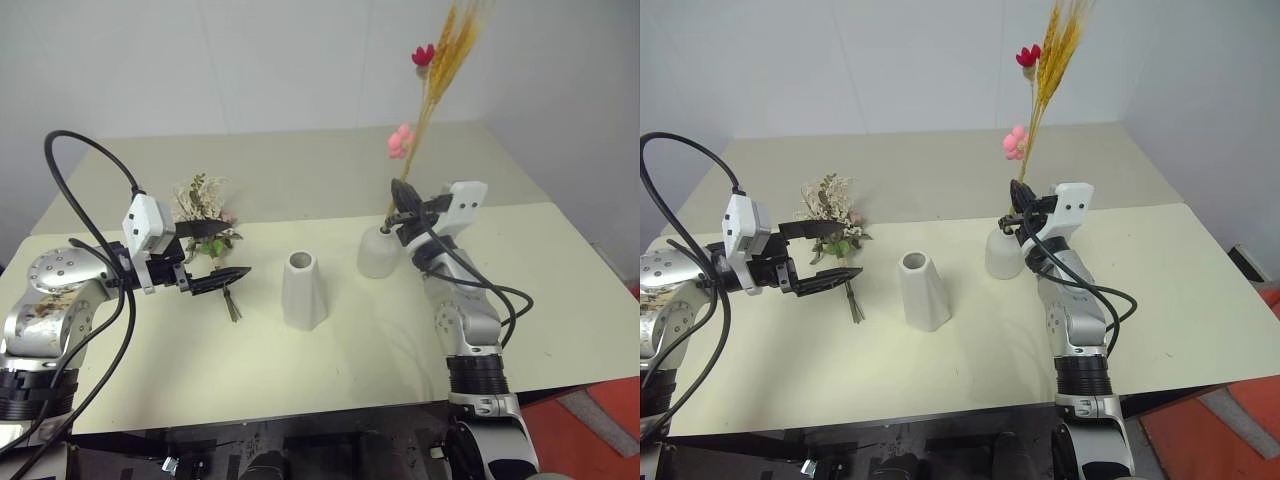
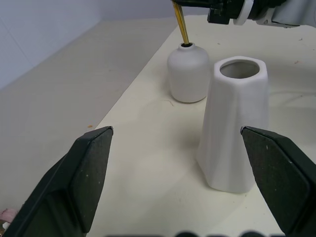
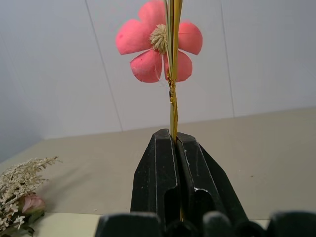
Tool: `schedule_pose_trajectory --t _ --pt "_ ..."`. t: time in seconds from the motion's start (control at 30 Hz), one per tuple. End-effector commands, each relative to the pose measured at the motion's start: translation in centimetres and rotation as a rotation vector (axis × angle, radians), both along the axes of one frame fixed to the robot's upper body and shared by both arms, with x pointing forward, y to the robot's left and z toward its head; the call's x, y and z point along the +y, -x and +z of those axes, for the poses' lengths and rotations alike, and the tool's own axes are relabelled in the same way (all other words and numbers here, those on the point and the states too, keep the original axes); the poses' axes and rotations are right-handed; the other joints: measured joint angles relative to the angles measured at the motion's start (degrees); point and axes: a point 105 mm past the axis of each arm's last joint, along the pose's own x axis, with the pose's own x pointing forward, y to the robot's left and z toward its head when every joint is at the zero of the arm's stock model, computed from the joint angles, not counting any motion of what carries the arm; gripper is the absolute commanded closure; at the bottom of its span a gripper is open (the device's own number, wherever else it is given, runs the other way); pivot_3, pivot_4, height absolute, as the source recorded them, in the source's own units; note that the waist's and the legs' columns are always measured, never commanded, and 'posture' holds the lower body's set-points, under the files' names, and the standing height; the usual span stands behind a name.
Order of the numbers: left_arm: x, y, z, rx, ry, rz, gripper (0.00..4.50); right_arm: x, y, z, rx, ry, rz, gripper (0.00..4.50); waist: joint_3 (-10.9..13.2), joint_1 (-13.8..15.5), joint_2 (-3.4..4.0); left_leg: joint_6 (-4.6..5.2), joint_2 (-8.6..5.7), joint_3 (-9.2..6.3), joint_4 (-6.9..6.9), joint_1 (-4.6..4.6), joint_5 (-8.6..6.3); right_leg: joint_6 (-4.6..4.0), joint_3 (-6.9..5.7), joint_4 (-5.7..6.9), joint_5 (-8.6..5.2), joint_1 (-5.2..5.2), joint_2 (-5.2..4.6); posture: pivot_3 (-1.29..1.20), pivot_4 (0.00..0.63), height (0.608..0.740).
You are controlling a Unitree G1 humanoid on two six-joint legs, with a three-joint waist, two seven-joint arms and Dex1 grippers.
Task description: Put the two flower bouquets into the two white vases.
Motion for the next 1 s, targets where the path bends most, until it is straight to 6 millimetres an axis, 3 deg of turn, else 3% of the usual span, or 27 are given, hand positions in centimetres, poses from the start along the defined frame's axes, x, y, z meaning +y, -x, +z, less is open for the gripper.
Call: schedule_pose_trajectory --t 0.03,0.33,0.5,0.63,0.97,1.0 --pt "0.1 0.1 0.9 -0.044 -0.002 0.000 0.00 -0.3 0.2 0.8 -0.052 0.003 -0.018 4.48 0.00 0.00 0.00 0.00 0.00 0.00 0.00 0.00 0.00 0.00 0.00 0.00 0.00 0.00 0.00 0.00 0.150 0.740" --pt "0.1 0.1 0.9 -0.047 -0.001 0.002 0.00 -1.6 -0.6 0.7 -0.041 -0.015 -0.063 4.48 0.00 0.01 0.00 0.00 0.00 0.00 0.00 0.00 0.00 0.00 0.00 -0.01 0.00 0.00 0.00 0.00 0.150 0.740" --pt "0.1 0.1 0.9 -0.048 0.000 0.004 0.00 -0.7 -0.1 0.4 -0.055 0.024 -0.032 4.48 0.00 -0.04 0.00 0.00 0.00 0.01 0.00 -0.01 0.00 0.00 0.00 0.00 0.00 0.00 0.00 0.00 0.150 0.740" --pt "0.2 0.1 0.9 -0.046 0.001 0.007 0.00 0.1 0.5 0.1 -0.066 0.055 -0.012 3.53 0.00 0.02 0.00 0.00 0.00 0.01 0.00 -0.01 0.00 0.00 0.00 0.00 0.00 0.00 0.00 0.00 0.150 0.740" --pt "0.2 0.0 0.9 -0.046 0.001 0.011 0.00 -0.3 2.1 0.1 -0.076 0.044 -0.010 0.07 0.00 0.09 0.00 0.00 0.00 -0.03 0.00 -0.02 0.00 0.00 0.00 0.00 0.00 0.00 0.00 0.00 0.150 0.740" --pt "0.2 0.0 0.9 -0.045 0.002 0.012 0.00 -0.5 2.4 0.0 -0.076 0.048 -0.012 0.03 0.00 0.12 0.00 0.00 0.00 -0.03 0.00 -0.02 0.00 0.00 0.00 0.00 0.00 0.00 -0.01 0.00 0.150 0.740"
